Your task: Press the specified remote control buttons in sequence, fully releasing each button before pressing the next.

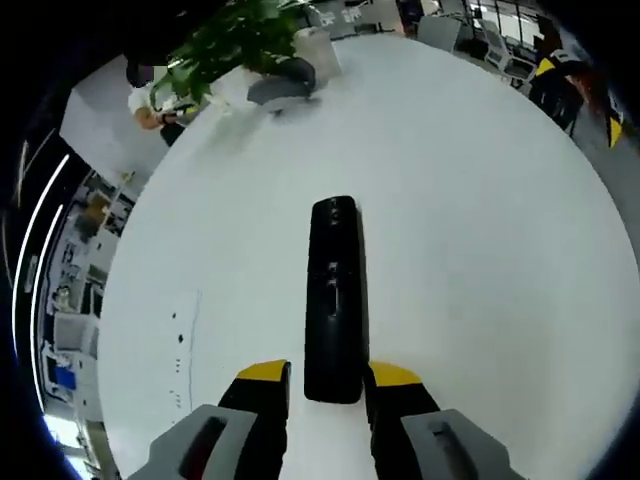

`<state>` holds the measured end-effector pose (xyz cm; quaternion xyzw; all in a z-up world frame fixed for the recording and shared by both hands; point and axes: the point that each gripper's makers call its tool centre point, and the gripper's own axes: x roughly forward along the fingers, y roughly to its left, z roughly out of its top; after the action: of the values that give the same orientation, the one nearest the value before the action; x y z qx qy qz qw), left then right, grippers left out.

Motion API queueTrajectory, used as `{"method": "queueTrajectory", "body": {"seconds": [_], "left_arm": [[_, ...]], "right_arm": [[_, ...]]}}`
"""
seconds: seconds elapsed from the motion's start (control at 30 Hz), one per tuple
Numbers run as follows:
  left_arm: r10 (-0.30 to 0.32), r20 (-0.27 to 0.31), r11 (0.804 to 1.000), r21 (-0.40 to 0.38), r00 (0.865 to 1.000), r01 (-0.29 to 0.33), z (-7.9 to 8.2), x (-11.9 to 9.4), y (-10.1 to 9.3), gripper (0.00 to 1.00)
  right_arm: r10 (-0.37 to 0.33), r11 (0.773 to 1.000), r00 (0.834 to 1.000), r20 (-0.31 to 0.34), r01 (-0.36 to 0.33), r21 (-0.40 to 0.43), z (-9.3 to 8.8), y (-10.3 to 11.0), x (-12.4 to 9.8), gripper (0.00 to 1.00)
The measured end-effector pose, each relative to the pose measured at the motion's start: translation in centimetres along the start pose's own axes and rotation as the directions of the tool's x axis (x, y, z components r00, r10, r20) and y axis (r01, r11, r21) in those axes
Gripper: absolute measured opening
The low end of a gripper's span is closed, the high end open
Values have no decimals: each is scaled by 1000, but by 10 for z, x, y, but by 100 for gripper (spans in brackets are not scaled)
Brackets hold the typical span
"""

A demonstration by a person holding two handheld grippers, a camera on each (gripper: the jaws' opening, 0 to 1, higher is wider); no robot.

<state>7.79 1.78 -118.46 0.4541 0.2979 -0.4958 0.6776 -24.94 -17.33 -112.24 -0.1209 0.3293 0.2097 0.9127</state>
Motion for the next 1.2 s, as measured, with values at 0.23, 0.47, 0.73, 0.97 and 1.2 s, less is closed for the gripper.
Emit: {"method": "queueTrajectory", "body": {"seconds": [0.23,0.47,0.73,0.97,1.2], "left_arm": [[159,16,971,-181,987,-153,-8,-8,16,55],[213,40,902,-391,976,-180,-15,-21,11,83],[251,182,819,-563,951,-108,10,-51,-13,100],[283,190,820,-557,940,-134,14,-76,-34,100],[345,195,809,-558,918,-185,14,-110,-65,100]], "right_arm": [[3,1000,1000,21,-3,-5,3,1,-2,84],[8,1000,999,37,-8,-8,7,2,-3,86],[15,1000,998,57,-16,17,11,2,-5,86],[1,1000,996,85,0,-12,17,3,-7,91],[-13,1000,993,119,15,-13,22,1,-9,98]]}}
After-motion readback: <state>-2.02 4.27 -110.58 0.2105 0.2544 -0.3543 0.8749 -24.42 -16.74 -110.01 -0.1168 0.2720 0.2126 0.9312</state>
